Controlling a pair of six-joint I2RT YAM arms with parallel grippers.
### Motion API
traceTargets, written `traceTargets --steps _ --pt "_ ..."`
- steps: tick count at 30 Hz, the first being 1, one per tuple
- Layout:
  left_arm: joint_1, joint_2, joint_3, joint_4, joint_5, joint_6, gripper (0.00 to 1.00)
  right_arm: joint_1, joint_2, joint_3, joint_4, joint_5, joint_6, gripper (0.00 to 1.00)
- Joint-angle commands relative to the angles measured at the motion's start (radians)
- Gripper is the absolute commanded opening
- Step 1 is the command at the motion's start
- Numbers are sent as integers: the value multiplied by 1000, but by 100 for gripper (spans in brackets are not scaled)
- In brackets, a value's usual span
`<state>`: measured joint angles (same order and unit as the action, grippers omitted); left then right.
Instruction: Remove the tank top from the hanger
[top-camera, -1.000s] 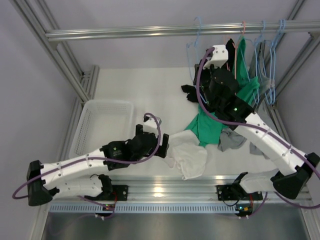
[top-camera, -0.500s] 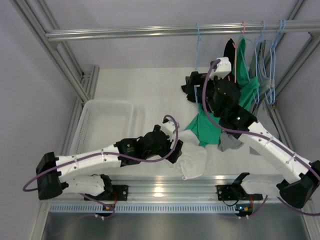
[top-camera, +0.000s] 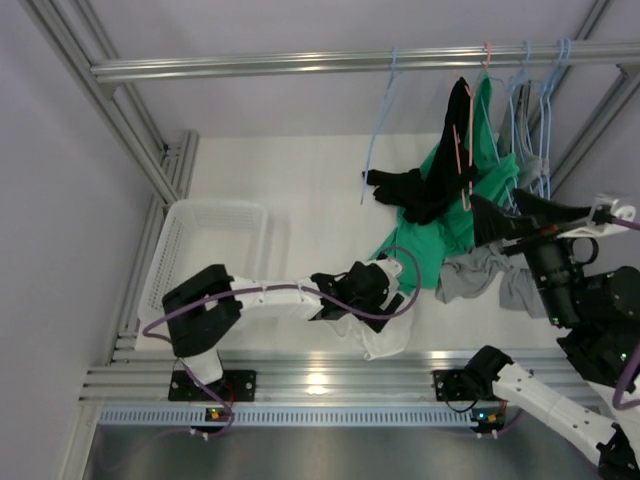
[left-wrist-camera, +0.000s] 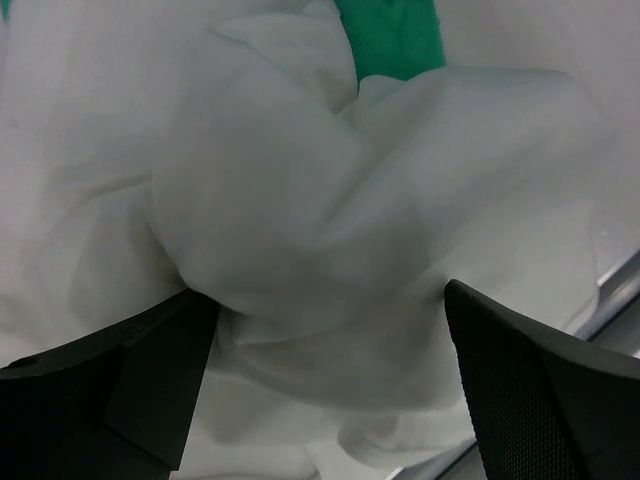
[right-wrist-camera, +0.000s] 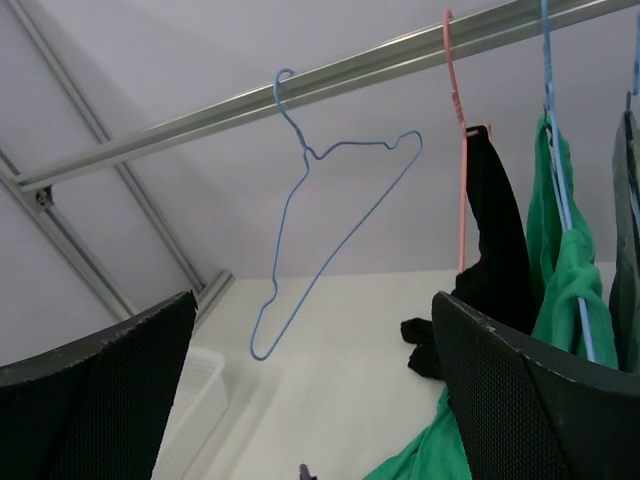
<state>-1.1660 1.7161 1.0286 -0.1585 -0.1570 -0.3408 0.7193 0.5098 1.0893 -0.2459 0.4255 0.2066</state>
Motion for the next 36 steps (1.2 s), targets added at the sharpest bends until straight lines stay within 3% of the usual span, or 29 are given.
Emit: traceTargets --steps 1,2,5,6,8,9,10,12,16,19,25,29,30,31,32,33,34,36 --pt "-1 98 60 50 -9 0 99 3 -20 7 -183 -13 5 99" --pt "-3 103 57 48 -16 -19 97 2 -33 11 -194 -19 1 100" --pt "-4 68 5 48 -107 -56 74 3 -62 8 -205 -44 -3 99" --pt "-4 56 -22 48 -148 -63 41 2 -66 4 -205 -54 -3 99" --pt "-4 22 -45 45 -182 -64 24 2 -77 1 -204 -63 -4 99" --pt "-3 8 -51 45 -197 -61 7 3 -82 -3 -202 -67 -6 99" --pt "-4 -27 -67 43 -231 -66 0 2 -83 -3 -204 -74 -6 99" --pt "-4 -96 -82 -1 -272 -90 0 2 -83 -5 -204 -74 -9 99" --pt "-4 -411 -116 -96 -508 -161 0 2 -83 -5 -204 -70 -19 99" --pt "-3 -589 -108 -119 -576 -107 0 2 -82 -5 -204 -68 -21 99" --pt "-1 -691 -13 -163 -711 5 0 2 -67 6 -201 -71 -23 100" --pt "29 -676 86 -312 -958 -91 0 3 -51 24 -201 -73 -30 99" --pt "55 -681 114 -329 -963 -113 0 2 -50 27 -201 -71 -33 99" --pt "104 -690 129 -379 -951 -139 0 3 -41 29 -199 -71 -36 99" --pt "240 -691 137 -384 -916 -144 0 2 -37 34 -199 -73 -36 100" --pt "325 -696 145 -389 -789 -155 0 2 -33 35 -197 -79 -36 99" --pt "521 -697 145 -395 -706 -164 0 2 -22 37 -199 -85 -32 99" --pt "681 -701 143 -412 -531 -206 0 2 -4 47 -202 -90 -27 99"
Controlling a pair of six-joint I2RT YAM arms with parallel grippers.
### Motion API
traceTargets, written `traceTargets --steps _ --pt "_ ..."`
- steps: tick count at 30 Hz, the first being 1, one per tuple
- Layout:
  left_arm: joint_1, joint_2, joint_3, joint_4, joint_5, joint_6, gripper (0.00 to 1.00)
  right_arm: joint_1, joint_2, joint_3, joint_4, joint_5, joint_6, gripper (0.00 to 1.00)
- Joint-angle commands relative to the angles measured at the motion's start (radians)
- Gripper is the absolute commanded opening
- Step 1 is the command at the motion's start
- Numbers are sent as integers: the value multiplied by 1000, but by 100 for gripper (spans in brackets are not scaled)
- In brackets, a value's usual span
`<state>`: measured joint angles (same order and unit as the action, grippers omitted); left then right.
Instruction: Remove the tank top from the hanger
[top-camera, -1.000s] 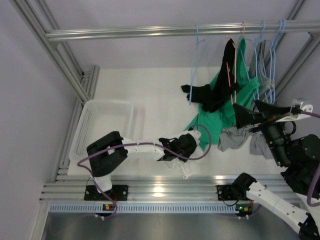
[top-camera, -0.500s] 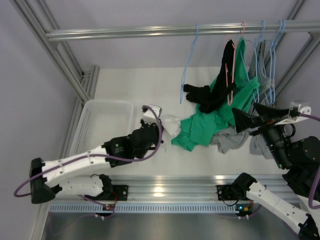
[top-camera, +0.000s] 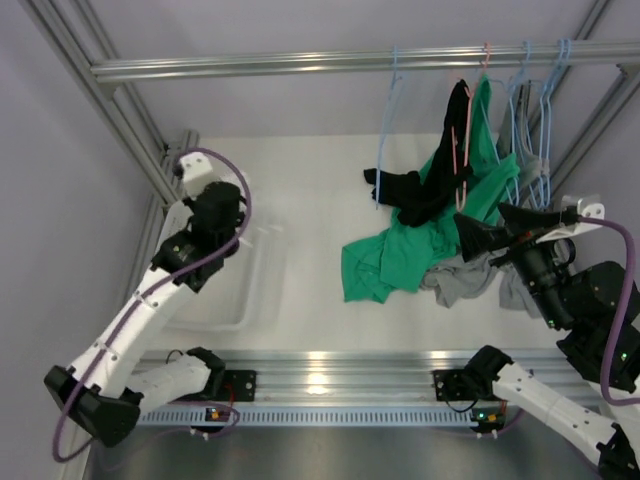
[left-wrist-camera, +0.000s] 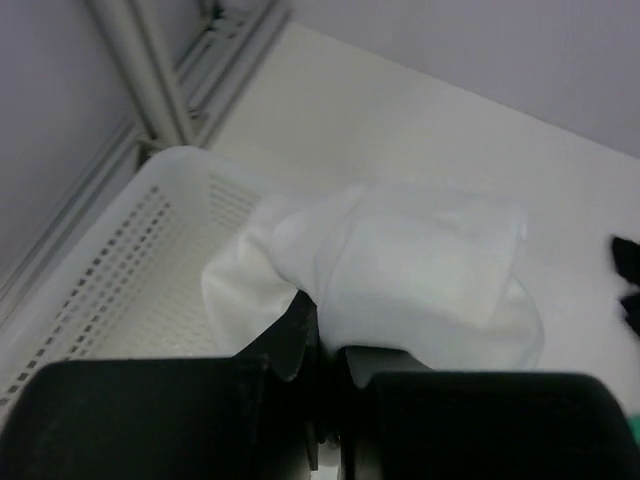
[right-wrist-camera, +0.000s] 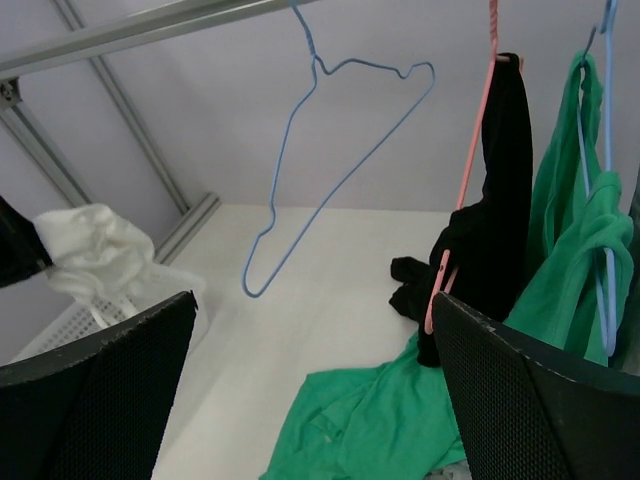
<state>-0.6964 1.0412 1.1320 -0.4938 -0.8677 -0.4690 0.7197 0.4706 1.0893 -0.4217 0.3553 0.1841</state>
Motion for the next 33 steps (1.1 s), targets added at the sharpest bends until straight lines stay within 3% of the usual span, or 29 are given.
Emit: traceTargets --steps 1,4,8,10,11,13,15,16,20,22,27,33 --pt "332 -27 19 -81 221 -89 0 1 60 53 -28 -16 -5 99" --pt "489 -29 -55 -84 349 -131 0 1 117 98 -35 0 -6 99" --pt "545 -1 -159 -80 460 -157 0 1 204 194 -63 80 -31 100" --pt "545 -4 -199 -77 470 -168 11 1 302 256 -139 138 -60 99" --pt "545 -9 -225 -72 481 -168 23 1 334 305 -153 157 -73 99" --pt "545 -29 -239 -71 489 -161 35 -9 427 352 -187 166 -121 99" --pt "545 -61 -254 -75 478 -161 80 -47 489 440 -216 151 -146 99" --pt "545 -73 -258 -74 480 -164 98 -78 541 463 -227 145 -155 96" --pt "545 -141 -236 -98 568 -122 99 -319 644 575 -270 -155 -130 86" --pt "545 -207 -229 -103 651 -96 99 -403 721 631 -290 -213 -124 80" --pt "545 -309 -210 -120 838 -20 99 -444 822 682 -307 -196 -138 67" --pt "545 -331 -212 -175 903 39 99 -462 907 690 -302 -108 -136 52"
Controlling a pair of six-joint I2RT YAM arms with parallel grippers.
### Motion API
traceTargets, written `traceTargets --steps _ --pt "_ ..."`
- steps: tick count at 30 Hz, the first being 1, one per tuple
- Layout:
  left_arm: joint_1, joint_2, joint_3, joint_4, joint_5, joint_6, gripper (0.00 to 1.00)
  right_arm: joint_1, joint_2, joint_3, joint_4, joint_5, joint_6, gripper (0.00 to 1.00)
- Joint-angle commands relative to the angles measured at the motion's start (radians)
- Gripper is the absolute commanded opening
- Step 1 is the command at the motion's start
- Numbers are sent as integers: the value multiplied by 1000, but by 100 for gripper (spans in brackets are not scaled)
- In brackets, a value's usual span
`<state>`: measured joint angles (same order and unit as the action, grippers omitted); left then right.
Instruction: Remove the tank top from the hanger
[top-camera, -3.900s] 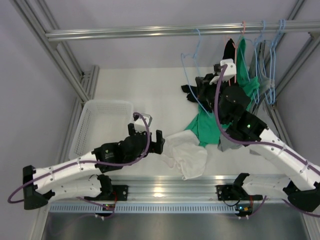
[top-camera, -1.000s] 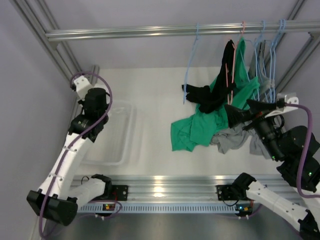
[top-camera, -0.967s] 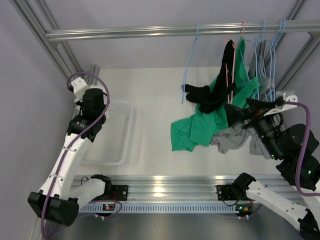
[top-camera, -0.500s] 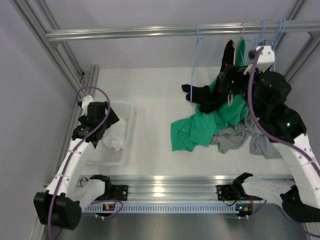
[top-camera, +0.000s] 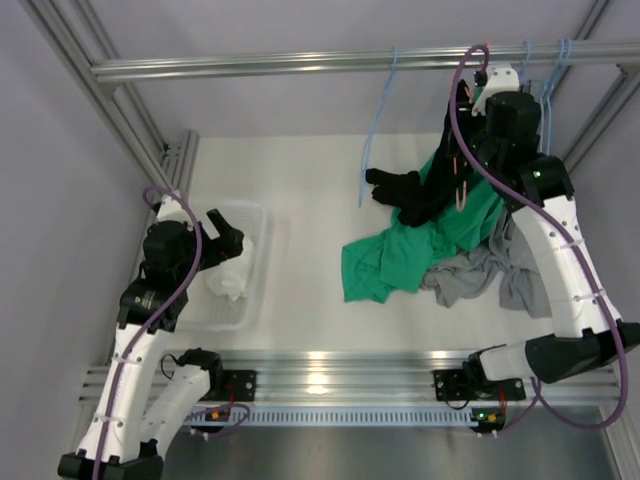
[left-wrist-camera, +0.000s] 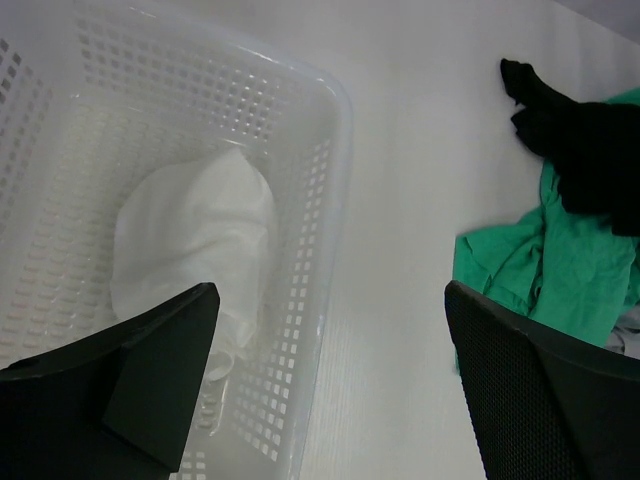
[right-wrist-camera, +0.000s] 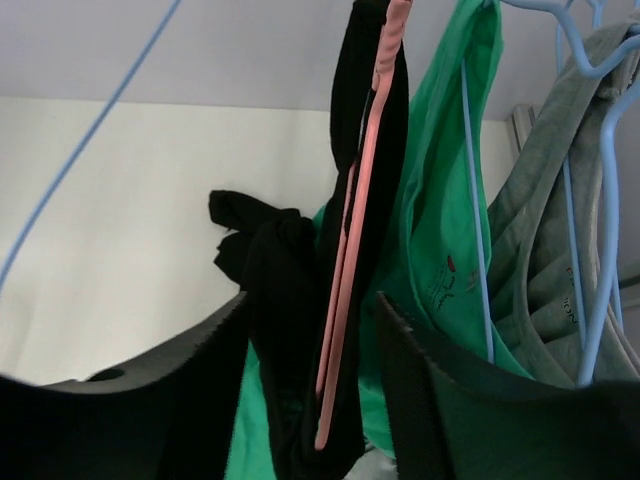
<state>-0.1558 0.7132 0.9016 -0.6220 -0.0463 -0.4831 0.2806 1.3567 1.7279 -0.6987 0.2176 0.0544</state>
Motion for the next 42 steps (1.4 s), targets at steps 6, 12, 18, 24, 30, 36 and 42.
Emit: traceTargets --steps 6,12,18,24,30,36,42 --pt "4 -12 -6 -48 100 92 99 -23 73 52 -22 78 4 35" --pt "4 -23 -18 -47 102 98 99 -21 85 44 -4 121 31 13" --pt "4 -27 -24 -47 108 98 99 -23 27 18 92 146 74 0" --pt "4 -29 -30 -45 114 94 99 -37 -43 -60 264 89 93 0" --pt "4 -23 -32 -44 109 92 99 -40 -96 -108 413 22 85 0" --pt "4 -18 -26 -41 123 98 99 -41 -174 -178 507 -6 62 0" --pt "4 -41 14 -7 298 147 99 -40 -313 -290 490 -78 82 0"
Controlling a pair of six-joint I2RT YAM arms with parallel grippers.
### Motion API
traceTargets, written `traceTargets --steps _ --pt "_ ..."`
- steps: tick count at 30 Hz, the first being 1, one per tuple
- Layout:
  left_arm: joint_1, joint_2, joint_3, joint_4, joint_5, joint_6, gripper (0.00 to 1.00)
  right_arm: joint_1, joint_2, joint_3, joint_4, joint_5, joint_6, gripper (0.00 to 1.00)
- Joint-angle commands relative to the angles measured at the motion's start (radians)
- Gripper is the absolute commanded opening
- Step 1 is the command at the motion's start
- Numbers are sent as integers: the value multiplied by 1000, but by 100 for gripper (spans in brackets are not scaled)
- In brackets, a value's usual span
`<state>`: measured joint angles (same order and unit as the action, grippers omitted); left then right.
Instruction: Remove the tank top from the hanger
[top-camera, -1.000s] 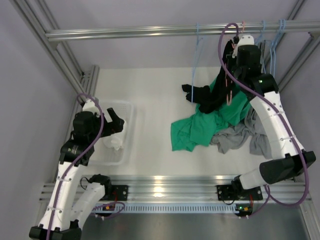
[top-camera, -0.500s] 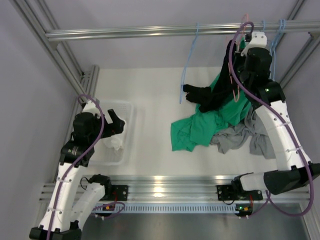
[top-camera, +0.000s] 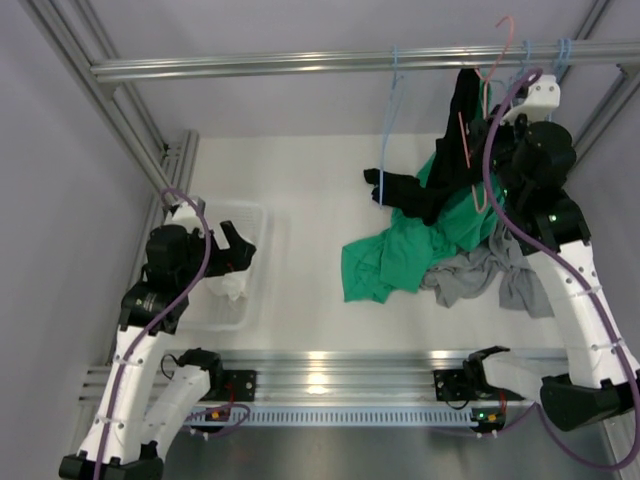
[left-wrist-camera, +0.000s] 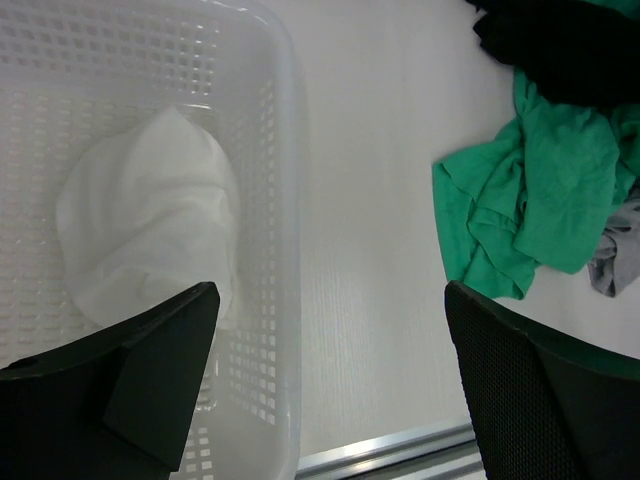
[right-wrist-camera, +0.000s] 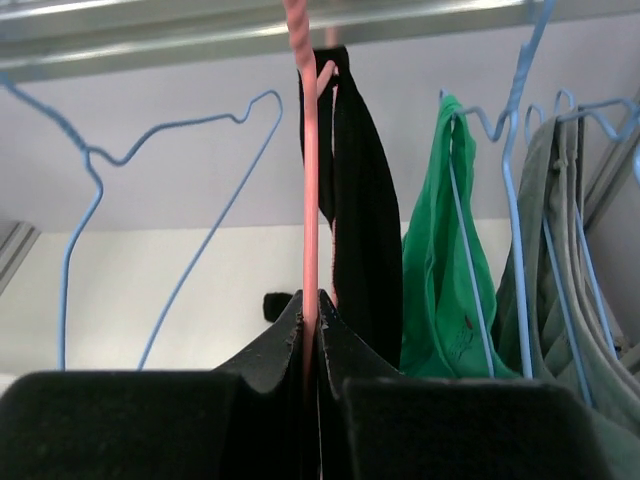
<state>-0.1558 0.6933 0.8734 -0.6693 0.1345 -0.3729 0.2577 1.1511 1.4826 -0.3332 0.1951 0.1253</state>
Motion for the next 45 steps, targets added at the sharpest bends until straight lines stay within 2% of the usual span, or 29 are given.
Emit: traceTargets --steps 1,6,7,8,9,10,11,12,13,14,16,18,19,20,21,25,34,35,37,38,41,45 --pt "4 -18 77 56 149 34 99 -17 -134 -70 117 -81 20 0" --pt "-17 103 294 63 342 9 99 -15 -313 -148 -48 -170 57 0" --pt "-36 156 333 69 353 3 99 -15 -335 -156 -75 -187 60 0" --pt "-106 187 411 85 350 2 99 -17 -385 -160 -102 -197 62 0" --pt "-169 251 452 94 286 3 99 -17 -411 -172 -143 -235 62 0" --pt "-350 288 491 99 219 32 99 -15 -438 -182 -158 -243 69 0" --pt "-449 331 578 96 136 57 99 -15 -483 -183 -177 -255 74 0" --pt "-552 416 625 96 -47 84 99 -15 -504 -179 -228 -279 73 0" --pt "-711 452 704 94 -117 142 99 -15 -531 -157 -262 -290 77 0" --pt "-764 486 742 94 -184 166 99 -15 -540 -145 -300 -305 73 0" --pt "-865 581 814 114 -188 205 99 -15 -571 -119 -407 -341 60 0" --pt "-938 691 933 144 -216 306 99 -17 -594 -97 -457 -358 65 0" --pt "-1008 731 972 154 -284 348 99 -15 -619 -90 -493 -362 76 0" --pt "-1033 814 1016 157 -308 424 99 -15 -628 -78 -506 -368 80 0" --pt "-1048 856 1111 157 -314 449 99 -17 -637 -71 -516 -385 85 0" --pt "-1064 988 1280 163 -306 494 97 -17 -666 -58 -546 -442 97 0" --pt "-1061 1080 1322 217 -414 545 68 -17 -688 -44 -552 -545 108 0" --pt "-1059 1088 1320 224 -424 545 58 -15 -689 -35 -552 -551 106 0" --pt "-1050 1092 1319 227 -421 533 45 -15 -688 -25 -552 -580 106 0" --pt "-1045 1095 1317 231 -420 532 30 -17 -688 -24 -550 -594 106 0" --pt "-1044 1092 1303 231 -446 529 0 -15 -689 -25 -550 -568 100 0" --pt "-1044 1045 1265 231 -450 503 0 -17 -680 -62 -553 -522 71 0"
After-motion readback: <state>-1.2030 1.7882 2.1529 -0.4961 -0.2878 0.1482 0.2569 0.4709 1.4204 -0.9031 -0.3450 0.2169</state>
